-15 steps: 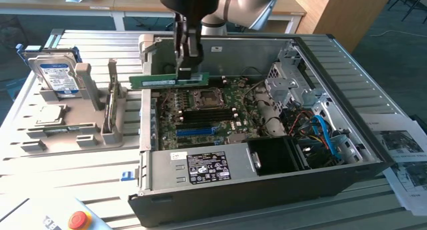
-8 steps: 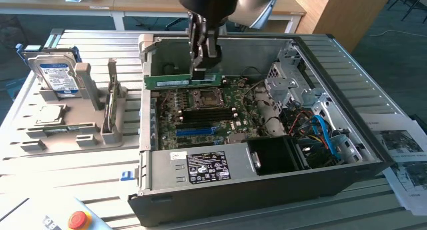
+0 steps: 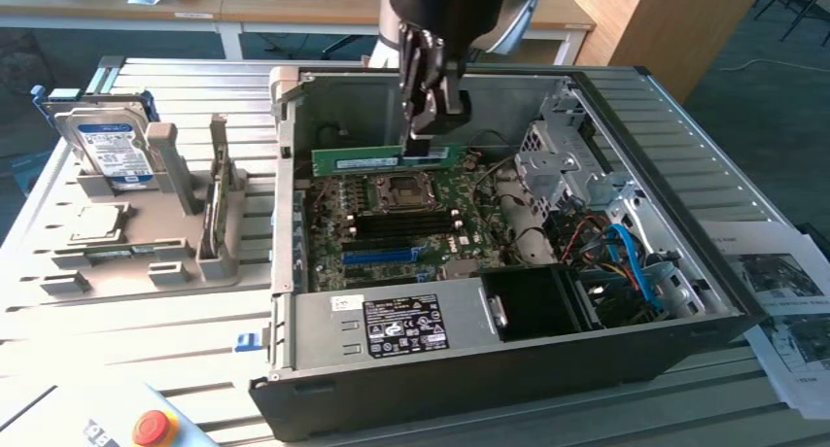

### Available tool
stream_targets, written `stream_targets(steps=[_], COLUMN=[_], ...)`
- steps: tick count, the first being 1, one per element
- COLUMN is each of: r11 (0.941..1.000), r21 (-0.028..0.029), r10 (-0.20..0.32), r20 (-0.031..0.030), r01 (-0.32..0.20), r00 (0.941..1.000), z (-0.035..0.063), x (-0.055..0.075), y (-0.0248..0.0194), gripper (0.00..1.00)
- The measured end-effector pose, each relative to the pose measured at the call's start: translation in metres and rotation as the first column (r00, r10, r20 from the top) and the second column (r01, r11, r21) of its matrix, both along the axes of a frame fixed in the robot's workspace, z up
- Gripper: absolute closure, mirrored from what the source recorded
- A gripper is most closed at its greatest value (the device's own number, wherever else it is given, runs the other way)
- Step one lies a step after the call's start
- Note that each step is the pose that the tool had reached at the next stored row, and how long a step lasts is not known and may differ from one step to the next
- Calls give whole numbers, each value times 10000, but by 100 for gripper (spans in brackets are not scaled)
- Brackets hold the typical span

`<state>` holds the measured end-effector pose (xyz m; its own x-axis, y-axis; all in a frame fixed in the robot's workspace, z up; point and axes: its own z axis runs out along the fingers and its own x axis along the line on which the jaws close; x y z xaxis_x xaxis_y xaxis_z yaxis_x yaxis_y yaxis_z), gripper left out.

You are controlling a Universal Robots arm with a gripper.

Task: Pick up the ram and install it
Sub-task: 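Pick up the ram and move it above insertion slot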

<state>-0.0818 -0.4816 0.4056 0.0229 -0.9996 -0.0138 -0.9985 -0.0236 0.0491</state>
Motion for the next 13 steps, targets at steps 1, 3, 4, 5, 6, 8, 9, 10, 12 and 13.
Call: stream_targets(steps=[1, 3, 4, 5, 6, 8, 9, 10, 12, 13], r11=[10000, 10000, 10000, 10000, 10000, 10000, 10000, 10000, 10000, 10000], r21=[0, 1, 1, 1, 2, 2, 2, 2, 1, 2], r10=[1, 2, 2, 2, 1, 1, 1, -7, -35, -53], r20=[0, 0, 0, 0, 0, 0, 0, 0, 1, 0], r01=[-1, -2, -2, -2, -1, -1, -1, 7, 35, 53], r00=[10000, 10000, 10000, 10000, 10000, 10000, 10000, 10000, 10000, 10000], z=[0, 0, 0, 0, 0, 0, 0, 0, 0, -1], x=[32, 77, 83, 83, 83, 83, 83, 83, 83, 84], y=[-3, -6, -6, -6, -6, -5, -5, -5, -5, -5], gripper=[88, 88, 88, 88, 88, 88, 88, 88, 88, 88])
